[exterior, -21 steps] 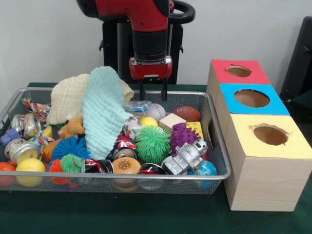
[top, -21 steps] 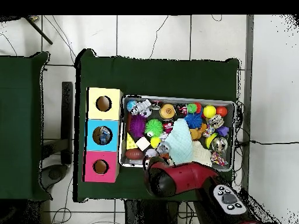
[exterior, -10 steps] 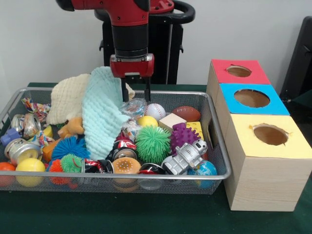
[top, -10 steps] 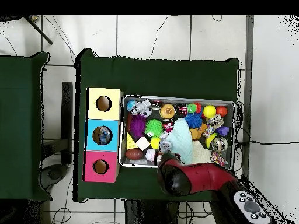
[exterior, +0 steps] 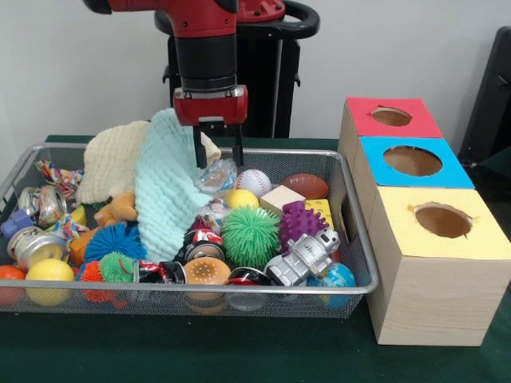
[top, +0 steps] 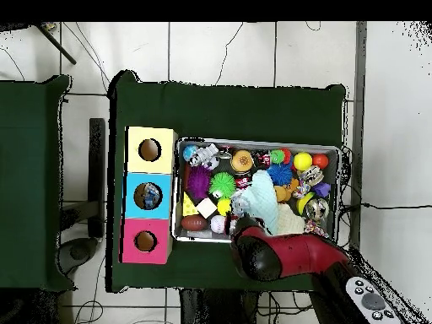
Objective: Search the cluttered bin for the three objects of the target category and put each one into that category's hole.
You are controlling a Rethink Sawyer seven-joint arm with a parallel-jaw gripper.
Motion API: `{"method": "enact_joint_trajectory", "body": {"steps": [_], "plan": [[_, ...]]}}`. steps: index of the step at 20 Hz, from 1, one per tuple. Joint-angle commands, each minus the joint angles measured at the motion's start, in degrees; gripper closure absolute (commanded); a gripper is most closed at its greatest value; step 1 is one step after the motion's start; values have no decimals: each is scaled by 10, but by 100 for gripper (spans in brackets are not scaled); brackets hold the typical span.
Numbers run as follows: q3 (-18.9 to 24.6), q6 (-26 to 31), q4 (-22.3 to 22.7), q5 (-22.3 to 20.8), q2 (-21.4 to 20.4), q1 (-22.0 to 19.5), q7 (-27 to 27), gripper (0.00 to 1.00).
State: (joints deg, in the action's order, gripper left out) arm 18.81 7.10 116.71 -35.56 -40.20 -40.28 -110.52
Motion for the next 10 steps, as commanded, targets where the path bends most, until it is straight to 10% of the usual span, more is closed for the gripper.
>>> {"method": "enact_joint_trajectory", "body": {"steps": [1, 6, 7, 10], "plan": [[61, 44, -18, 14, 0, -6, -2, 0], [68, 40, -20, 16, 0, -6, -8, 0], [67, 39, -21, 16, 0, -5, -10, 100], [41, 17, -28, 9, -7, 17, -29, 100]]}}
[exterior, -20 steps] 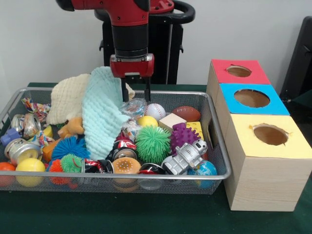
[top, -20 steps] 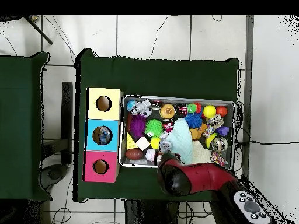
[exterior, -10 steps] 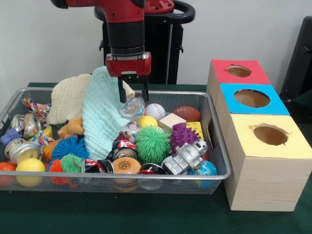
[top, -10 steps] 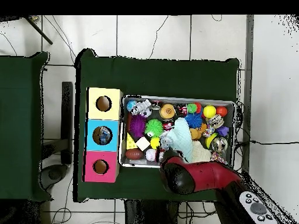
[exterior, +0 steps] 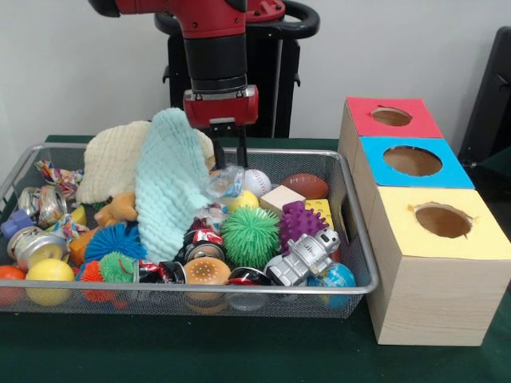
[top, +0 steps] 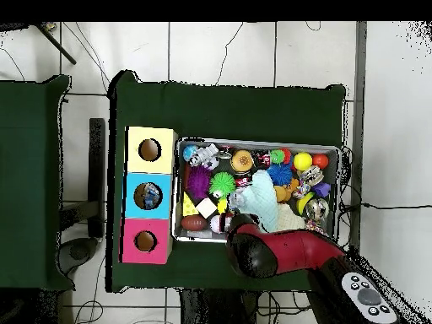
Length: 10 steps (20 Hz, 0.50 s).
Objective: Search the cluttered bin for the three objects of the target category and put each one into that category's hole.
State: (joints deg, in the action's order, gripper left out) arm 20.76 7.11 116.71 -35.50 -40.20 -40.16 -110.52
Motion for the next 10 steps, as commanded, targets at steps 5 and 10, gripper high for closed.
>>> {"method": "enact_joint_trajectory", "body": {"steps": [5, 10], "plan": [[27, 10, -28, 8, -7, 5, -27, 100], [23, 11, -34, 6, -8, 9, -26, 100]]}}
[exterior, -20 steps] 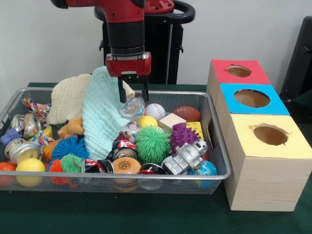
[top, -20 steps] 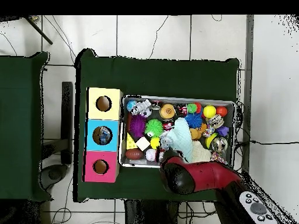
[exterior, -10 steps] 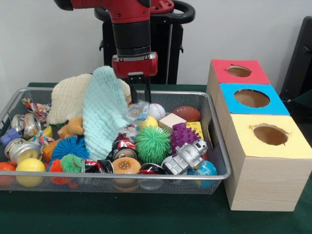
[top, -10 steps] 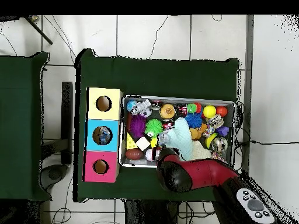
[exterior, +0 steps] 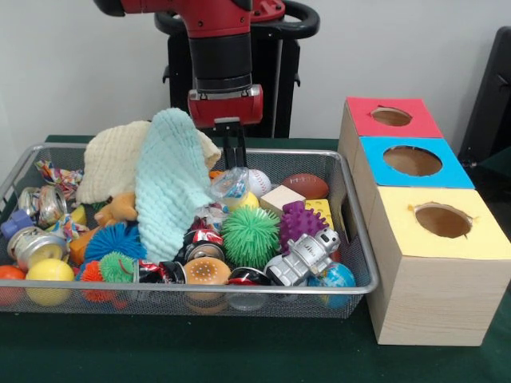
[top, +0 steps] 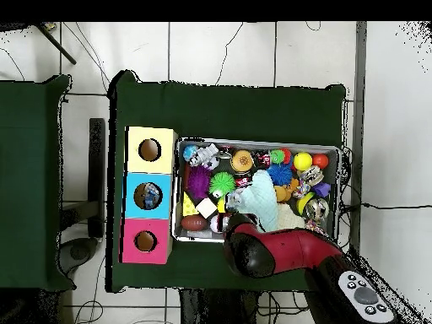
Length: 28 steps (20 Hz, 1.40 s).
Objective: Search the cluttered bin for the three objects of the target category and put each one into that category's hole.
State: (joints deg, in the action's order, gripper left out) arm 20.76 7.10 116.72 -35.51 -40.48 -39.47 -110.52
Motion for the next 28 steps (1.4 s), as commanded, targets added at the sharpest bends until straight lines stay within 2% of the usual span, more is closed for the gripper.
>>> {"method": "enact_joint_trajectory", "body": {"steps": [1, 4, 9, 13, 24, 28], "plan": [[22, 15, -35, 8, -6, 4, -26, 100], [25, 37, -35, 18, -9, 4, -23, 100], [57, 117, -5, 63, -67, -10, 6, 100], [82, 168, 8, 92, -96, -25, 32, 100], [106, 213, 40, 123, -146, -38, 34, 100], [99, 212, 46, 125, -155, -22, 16, 100]]}}
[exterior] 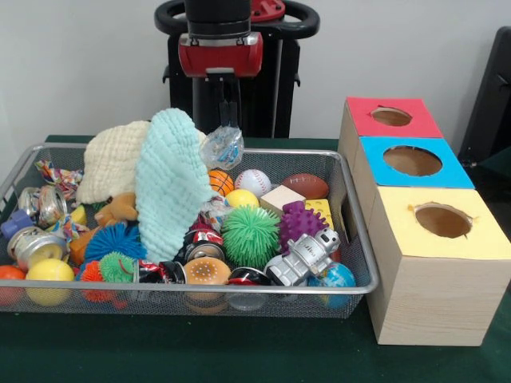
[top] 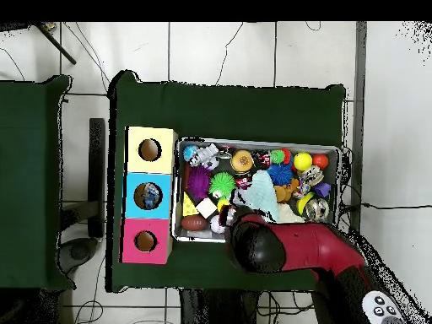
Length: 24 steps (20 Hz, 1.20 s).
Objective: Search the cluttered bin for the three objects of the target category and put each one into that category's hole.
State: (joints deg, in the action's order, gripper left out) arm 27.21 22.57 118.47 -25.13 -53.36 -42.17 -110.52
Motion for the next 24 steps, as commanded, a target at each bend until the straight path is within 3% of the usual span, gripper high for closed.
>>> {"method": "enact_joint_trajectory", "body": {"steps": [1, 11, 24], "plan": [[31, 52, 34, 22, -32, 12, 7, 100], [7, 86, 87, 77, -123, 76, -32, 100], [-32, 92, 96, 104, -136, 132, -54, 100]]}}
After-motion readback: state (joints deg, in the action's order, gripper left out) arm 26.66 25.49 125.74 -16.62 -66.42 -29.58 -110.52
